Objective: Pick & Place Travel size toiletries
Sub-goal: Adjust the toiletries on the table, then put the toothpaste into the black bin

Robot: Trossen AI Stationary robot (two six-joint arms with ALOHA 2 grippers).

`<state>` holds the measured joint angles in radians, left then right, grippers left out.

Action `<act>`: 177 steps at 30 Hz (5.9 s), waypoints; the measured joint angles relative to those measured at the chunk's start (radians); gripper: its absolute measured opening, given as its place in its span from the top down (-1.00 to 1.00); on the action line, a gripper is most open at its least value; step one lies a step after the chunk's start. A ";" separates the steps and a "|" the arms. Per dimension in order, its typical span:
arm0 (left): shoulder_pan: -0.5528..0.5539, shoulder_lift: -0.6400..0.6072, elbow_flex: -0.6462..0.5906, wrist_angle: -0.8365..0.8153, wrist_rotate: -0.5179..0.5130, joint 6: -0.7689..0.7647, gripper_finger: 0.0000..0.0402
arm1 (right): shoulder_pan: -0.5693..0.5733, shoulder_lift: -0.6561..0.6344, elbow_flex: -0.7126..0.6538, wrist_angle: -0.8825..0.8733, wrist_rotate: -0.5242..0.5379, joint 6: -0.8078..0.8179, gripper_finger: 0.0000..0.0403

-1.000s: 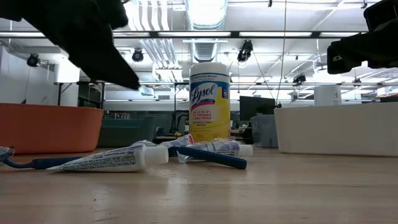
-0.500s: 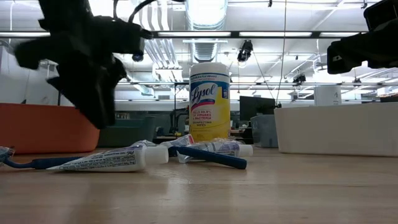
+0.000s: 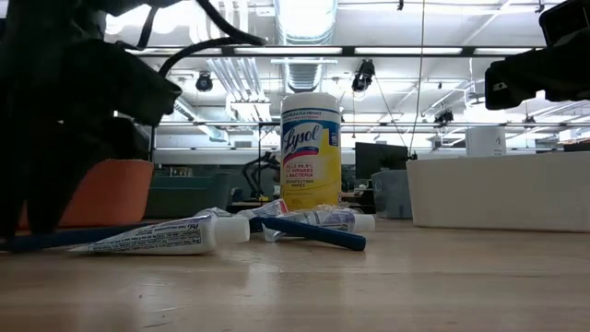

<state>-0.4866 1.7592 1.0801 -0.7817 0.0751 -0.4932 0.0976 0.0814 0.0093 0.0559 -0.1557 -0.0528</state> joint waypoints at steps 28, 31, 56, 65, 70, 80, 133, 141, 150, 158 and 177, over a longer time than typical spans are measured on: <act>0.274 0.133 0.003 0.812 -0.356 0.212 0.70 | 0.000 0.000 0.000 -0.002 0.000 0.000 0.61; 0.276 0.118 0.017 0.814 -0.361 0.213 0.71 | 0.000 0.000 0.000 -0.002 0.000 0.000 0.59; 0.296 0.032 -0.028 0.416 -0.499 -0.057 0.72 | 0.000 0.000 0.000 -0.001 0.000 0.000 0.59; 0.342 0.101 -0.028 0.665 -0.530 0.015 0.72 | 0.000 0.000 0.000 -0.002 0.000 0.000 0.66; 0.363 0.167 -0.028 0.865 -0.530 0.086 0.72 | 0.000 0.001 0.000 -0.001 0.000 0.000 0.64; 0.324 0.055 -0.032 0.965 -0.518 0.218 0.72 | 0.000 0.002 0.000 -0.001 0.000 0.000 0.59; 0.295 0.205 -0.022 0.988 -0.391 0.263 0.98 | 0.000 0.001 0.000 0.000 0.000 0.000 0.61; 0.318 0.115 0.023 0.991 -0.335 0.337 0.95 | 0.000 0.000 0.000 0.001 0.000 0.000 0.59; 0.300 -0.115 -0.090 1.017 -0.275 0.433 0.96 | 0.000 0.003 0.000 -0.002 0.000 0.000 0.66; 0.285 -0.368 -0.355 1.197 -0.206 0.449 0.97 | 0.000 0.006 0.000 -0.009 0.000 0.000 0.63; 0.286 -1.003 -0.970 1.523 -0.166 0.407 0.97 | 0.000 0.006 0.000 -0.023 0.000 0.000 0.64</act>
<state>-0.2008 0.7560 0.1102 0.7413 -0.0913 -0.0858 0.0978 0.0879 0.0093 0.0330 -0.1558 -0.0528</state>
